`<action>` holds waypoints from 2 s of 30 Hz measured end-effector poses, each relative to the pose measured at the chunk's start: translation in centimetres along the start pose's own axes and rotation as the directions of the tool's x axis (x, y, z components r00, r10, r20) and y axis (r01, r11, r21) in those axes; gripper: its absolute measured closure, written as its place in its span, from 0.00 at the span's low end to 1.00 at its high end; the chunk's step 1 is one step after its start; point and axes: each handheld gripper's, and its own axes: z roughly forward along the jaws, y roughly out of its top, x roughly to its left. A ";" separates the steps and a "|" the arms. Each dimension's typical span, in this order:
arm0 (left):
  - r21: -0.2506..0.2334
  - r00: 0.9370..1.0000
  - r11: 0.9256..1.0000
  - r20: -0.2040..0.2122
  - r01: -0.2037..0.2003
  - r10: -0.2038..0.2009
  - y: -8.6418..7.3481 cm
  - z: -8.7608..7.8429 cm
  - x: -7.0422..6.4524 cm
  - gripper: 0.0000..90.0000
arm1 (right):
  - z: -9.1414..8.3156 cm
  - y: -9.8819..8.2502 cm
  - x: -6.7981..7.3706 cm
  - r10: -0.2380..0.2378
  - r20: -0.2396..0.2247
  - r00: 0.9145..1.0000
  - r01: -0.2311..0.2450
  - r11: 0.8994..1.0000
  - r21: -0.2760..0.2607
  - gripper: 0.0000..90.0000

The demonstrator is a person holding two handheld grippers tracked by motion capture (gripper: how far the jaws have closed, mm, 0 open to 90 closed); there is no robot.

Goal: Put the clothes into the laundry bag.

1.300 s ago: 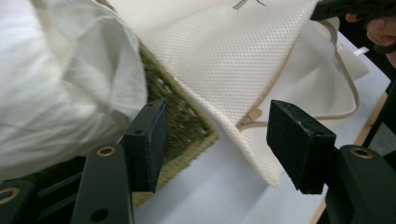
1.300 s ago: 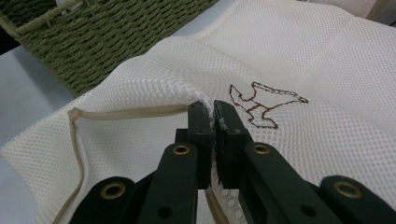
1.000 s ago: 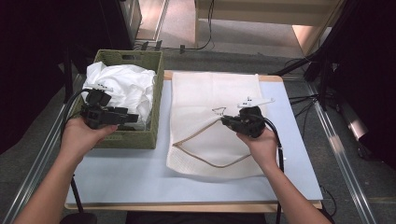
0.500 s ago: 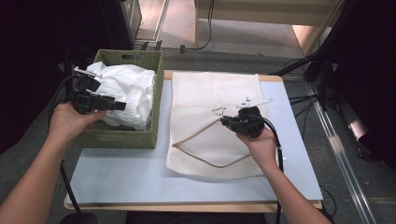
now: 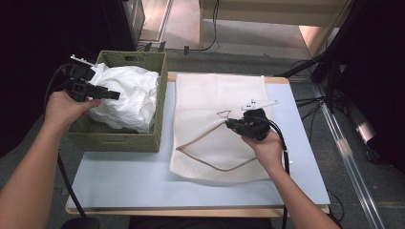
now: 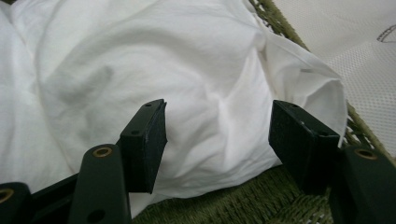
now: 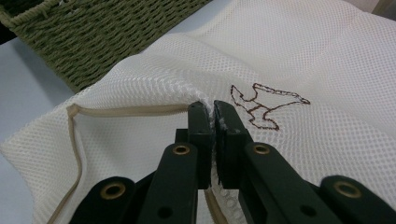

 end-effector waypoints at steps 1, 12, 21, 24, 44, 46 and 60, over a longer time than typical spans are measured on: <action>-0.004 1.000 1.000 -0.003 0.007 -0.007 0.0 0.1 0.3 0.42 | 0.0 0.0 0.0 0.004 -0.001 1.000 -0.004 1.000 0.000 0.98; -0.068 0.999 0.997 0.020 0.028 -0.027 -1.0 3.1 2.3 0.35 | -0.1 0.2 0.0 0.002 -0.003 1.000 -0.002 1.000 -0.004 0.98; -0.054 1.000 0.999 0.004 0.008 -0.008 -1.6 4.5 2.2 0.27 | 0.1 0.1 -0.1 0.005 -0.011 1.000 -0.005 1.000 -0.002 0.98; -0.055 1.000 0.998 0.008 0.025 -0.024 -1.8 4.8 2.2 0.27 | 0.1 0.1 -0.1 0.009 -0.014 1.000 -0.009 1.000 -0.002 0.98; -0.012 0.997 0.997 -0.008 0.076 -0.076 -1.5 8.9 2.6 0.11 | 0.3 0.0 0.0 0.002 -0.016 1.000 -0.001 1.000 0.007 0.97; -0.005 0.997 0.997 -0.012 0.082 -0.082 -1.2 9.3 2.3 0.07 | 0.3 0.0 0.1 0.002 -0.014 1.000 -0.002 1.000 0.009 0.97; 0.021 0.982 0.994 -0.158 0.106 -0.101 -0.7 11.5 2.4 0.00 | 0.4 0.0 0.0 -0.002 -0.014 1.000 0.003 1.000 0.014 0.97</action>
